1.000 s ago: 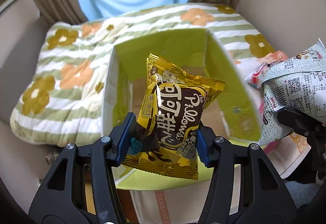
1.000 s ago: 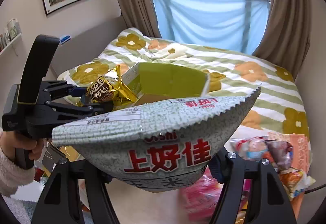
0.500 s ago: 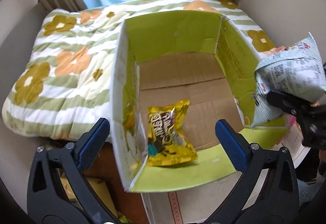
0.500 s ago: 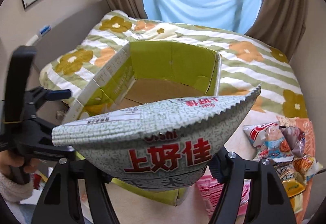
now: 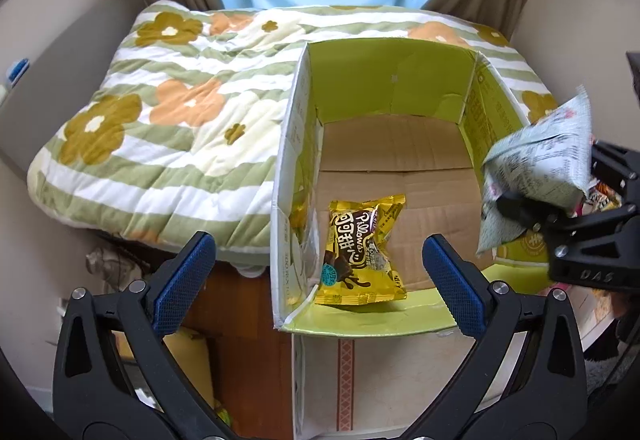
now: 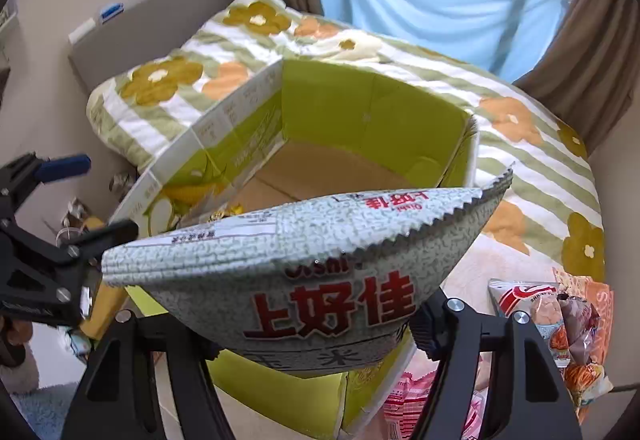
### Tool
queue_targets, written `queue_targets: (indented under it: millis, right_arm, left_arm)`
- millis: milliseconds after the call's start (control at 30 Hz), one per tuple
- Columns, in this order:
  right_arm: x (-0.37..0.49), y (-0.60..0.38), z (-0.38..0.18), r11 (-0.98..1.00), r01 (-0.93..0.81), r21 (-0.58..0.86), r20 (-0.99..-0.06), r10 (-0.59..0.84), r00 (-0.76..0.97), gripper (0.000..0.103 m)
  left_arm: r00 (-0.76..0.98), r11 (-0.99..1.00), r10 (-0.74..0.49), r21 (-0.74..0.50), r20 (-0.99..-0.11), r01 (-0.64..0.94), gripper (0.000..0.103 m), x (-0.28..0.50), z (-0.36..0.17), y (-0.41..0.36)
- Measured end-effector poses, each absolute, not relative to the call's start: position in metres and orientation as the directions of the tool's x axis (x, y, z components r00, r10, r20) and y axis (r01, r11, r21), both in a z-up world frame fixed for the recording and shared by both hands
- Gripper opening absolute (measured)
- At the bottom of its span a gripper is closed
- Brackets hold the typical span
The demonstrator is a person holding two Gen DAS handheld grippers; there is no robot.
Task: Organize snacks
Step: 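Lower the corn snack bag into the green box and open the right tool, then grasp the pink striped bag with the left tool while the right moves to the pile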
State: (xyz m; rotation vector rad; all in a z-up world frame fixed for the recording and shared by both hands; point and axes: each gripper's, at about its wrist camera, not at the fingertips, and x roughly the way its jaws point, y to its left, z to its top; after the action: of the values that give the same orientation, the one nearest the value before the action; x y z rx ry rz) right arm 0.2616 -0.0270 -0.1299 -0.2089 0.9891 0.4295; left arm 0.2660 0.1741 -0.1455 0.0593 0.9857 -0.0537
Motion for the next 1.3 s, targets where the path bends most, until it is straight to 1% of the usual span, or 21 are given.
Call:
queue_targets:
  millis: [67, 133, 167, 200, 267, 467, 733, 867, 1033, 1300]
  right_arm:
    - [0.263, -0.025, -0.135, 0.895, -0.446, 0.023, -0.856, 0.249, 0.454, 0.071]
    - [0.261, -0.026, -0.137, 0.893, -0.448, 0.036, -0.858, 0.258, 0.445, 0.096]
    - [0.26, -0.027, -0.136, 0.892, -0.448, 0.055, -0.852, 0.276, 0.445, 0.1]
    - [0.258, -0.028, -0.136, 0.892, -0.448, 0.07, -0.846, 0.291, 0.447, 0.102]
    - [0.254, -0.032, -0.133, 0.894, -0.441, 0.085, -0.83, 0.308, 0.465, 0.102]
    - [0.238, -0.033, -0.13, 0.897, -0.436, 0.07, -0.815, 0.303, 0.494, 0.102]
    - [0.218, -0.035, -0.118, 0.919, -0.39, 0.06, -0.795, 0.28, 0.538, 0.102]
    - [0.207, -0.036, -0.109, 0.931, -0.36, 0.052, -0.778, 0.264, 0.57, 0.102]
    - [0.19, -0.05, -0.095, 0.96, -0.273, 0.057, -0.756, 0.22, 0.616, 0.102]
    - [0.153, -0.099, -0.075, 0.991, -0.125, 0.041, -0.718, 0.116, 0.686, 0.102]
  left_arm:
    - [0.551, 0.998, -0.026, 0.012, -0.834, 0.066, 0.103, 0.264, -0.145, 0.175]
    - [0.553, 0.998, -0.024, 0.014, -0.833, 0.065, 0.103, 0.261, -0.144, 0.175]
    - [0.552, 0.998, -0.022, 0.017, -0.833, 0.066, 0.103, 0.26, -0.144, 0.175]
    - [0.552, 0.998, -0.019, 0.02, -0.834, 0.064, 0.103, 0.258, -0.144, 0.174]
    - [0.552, 0.998, -0.017, 0.021, -0.833, 0.061, 0.102, 0.254, -0.144, 0.176]
    - [0.551, 0.999, -0.029, 0.001, -0.834, 0.054, 0.102, 0.245, -0.145, 0.18]
    - [0.569, 0.995, -0.071, -0.017, -0.819, 0.101, 0.103, 0.231, -0.137, 0.179]
    - [0.566, 0.989, -0.113, -0.039, -0.816, 0.142, 0.102, 0.225, -0.134, 0.175]
    - [0.567, 0.971, -0.188, -0.065, -0.802, 0.23, 0.102, 0.223, -0.128, 0.159]
    - [0.564, 0.934, -0.278, -0.08, -0.778, 0.349, 0.102, 0.213, -0.12, 0.104]
